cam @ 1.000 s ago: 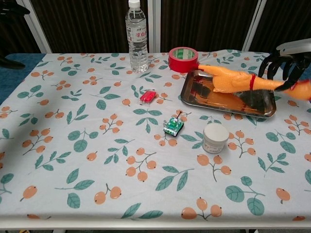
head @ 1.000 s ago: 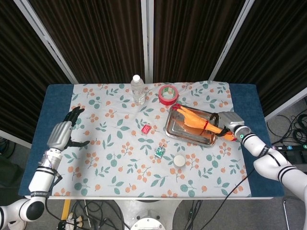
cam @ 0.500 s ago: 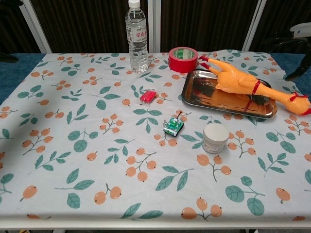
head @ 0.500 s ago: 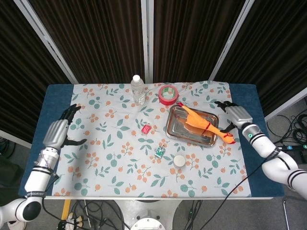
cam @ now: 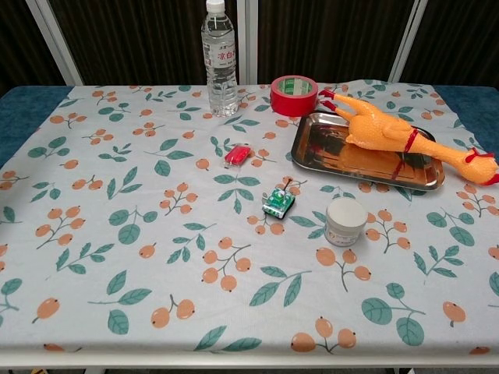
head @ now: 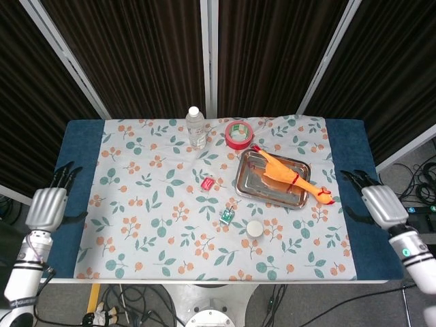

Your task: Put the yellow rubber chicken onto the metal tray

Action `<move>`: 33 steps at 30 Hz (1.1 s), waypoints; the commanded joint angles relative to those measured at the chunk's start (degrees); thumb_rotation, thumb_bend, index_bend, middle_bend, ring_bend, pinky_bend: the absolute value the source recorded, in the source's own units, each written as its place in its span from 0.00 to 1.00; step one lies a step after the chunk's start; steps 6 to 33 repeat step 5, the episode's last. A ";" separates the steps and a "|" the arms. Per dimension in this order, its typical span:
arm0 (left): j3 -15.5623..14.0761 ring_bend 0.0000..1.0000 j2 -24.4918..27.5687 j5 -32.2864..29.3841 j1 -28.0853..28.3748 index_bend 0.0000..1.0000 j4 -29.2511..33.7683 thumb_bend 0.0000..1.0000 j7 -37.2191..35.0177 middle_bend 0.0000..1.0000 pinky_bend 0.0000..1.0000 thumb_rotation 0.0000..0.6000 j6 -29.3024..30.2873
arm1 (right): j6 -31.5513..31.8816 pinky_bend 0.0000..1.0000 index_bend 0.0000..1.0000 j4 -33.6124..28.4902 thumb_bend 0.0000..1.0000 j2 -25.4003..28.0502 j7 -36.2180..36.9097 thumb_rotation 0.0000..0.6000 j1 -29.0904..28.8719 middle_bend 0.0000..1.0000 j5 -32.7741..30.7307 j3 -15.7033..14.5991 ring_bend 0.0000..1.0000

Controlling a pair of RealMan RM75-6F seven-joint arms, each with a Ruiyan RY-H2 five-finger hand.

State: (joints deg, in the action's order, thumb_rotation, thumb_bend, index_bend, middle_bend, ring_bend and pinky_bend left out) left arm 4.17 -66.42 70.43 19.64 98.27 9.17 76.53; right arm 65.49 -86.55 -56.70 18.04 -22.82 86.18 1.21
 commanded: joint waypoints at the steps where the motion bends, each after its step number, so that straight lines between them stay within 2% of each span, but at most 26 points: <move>1: -2.15 0.09 -1.22 3.18 -3.51 0.15 -1.68 0.16 1.42 0.08 0.28 1.00 5.00 | 8.63 0.15 0.02 -3.12 0.33 -0.09 -6.56 1.00 7.06 0.10 1.97 -2.95 0.00; 5: -3.69 0.09 -1.71 5.15 -6.93 0.15 -1.81 0.16 2.34 0.08 0.27 1.00 9.23 | 13.58 0.13 0.01 -4.00 0.33 -1.24 -6.90 1.00 10.49 0.09 3.51 -3.86 0.00; 33: -3.69 0.09 -1.71 5.15 -6.93 0.15 -1.81 0.16 2.34 0.08 0.27 1.00 9.23 | 13.58 0.13 0.01 -4.00 0.33 -1.24 -6.90 1.00 10.49 0.09 3.51 -3.86 0.00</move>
